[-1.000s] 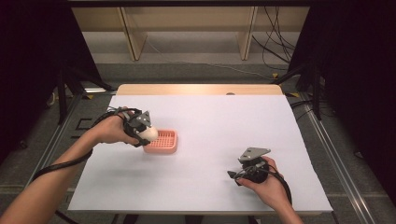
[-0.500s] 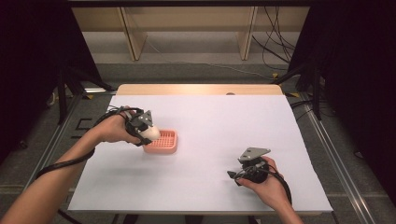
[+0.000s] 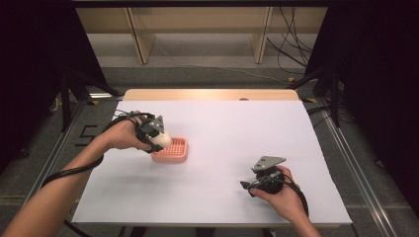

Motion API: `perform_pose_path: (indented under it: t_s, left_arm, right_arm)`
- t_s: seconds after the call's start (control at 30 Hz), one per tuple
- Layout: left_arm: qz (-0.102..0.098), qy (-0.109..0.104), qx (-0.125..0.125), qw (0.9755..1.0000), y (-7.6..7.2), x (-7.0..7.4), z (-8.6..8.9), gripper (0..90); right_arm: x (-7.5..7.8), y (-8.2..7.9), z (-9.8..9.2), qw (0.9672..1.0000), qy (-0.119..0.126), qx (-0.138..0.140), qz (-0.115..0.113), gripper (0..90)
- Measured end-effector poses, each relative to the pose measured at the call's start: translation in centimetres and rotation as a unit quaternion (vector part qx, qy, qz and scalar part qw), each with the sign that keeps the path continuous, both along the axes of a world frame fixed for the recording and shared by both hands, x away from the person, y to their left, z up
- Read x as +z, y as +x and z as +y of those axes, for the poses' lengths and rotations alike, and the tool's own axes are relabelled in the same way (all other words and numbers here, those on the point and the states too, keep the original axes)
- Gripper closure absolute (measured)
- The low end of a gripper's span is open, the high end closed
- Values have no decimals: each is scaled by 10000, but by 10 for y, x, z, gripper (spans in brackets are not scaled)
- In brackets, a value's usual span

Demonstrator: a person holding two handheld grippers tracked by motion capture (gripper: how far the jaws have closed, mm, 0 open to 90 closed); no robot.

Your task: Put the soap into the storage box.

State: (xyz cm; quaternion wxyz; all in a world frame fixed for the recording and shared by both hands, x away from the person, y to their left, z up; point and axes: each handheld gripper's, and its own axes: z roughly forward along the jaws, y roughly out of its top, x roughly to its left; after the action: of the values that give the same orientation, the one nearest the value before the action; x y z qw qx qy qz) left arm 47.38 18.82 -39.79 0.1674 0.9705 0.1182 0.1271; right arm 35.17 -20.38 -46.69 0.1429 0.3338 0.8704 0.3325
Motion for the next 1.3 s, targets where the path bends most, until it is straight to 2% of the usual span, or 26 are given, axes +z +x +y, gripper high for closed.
perform_pose_path:
  t_s: [0.23,0.3,0.63,1.07,1.23,1.3]
  left_arm:
    - [-36,-29,-27,10000,2,-1,-3,496]
    - [-65,-25,-59,10000,2,-1,-4,496]
    - [-62,20,-121,9999,6,-2,-8,496]
    - [-120,29,-246,9996,8,-5,-13,496]
    - [-103,-14,-229,9997,9,-7,-14,496]
    - [-96,-3,-219,9997,9,-8,-15,496]
  right_arm:
    - [0,1,-1,10000,-13,59,-23,348]
    - [1,0,-1,10000,-37,43,56,348]
    - [1,0,-1,9999,-39,32,114,348]
    - [1,0,0,10000,-11,44,60,348]
    - [1,0,0,10000,-8,51,63,348]
    - [0,1,0,9999,-10,100,-1,348]
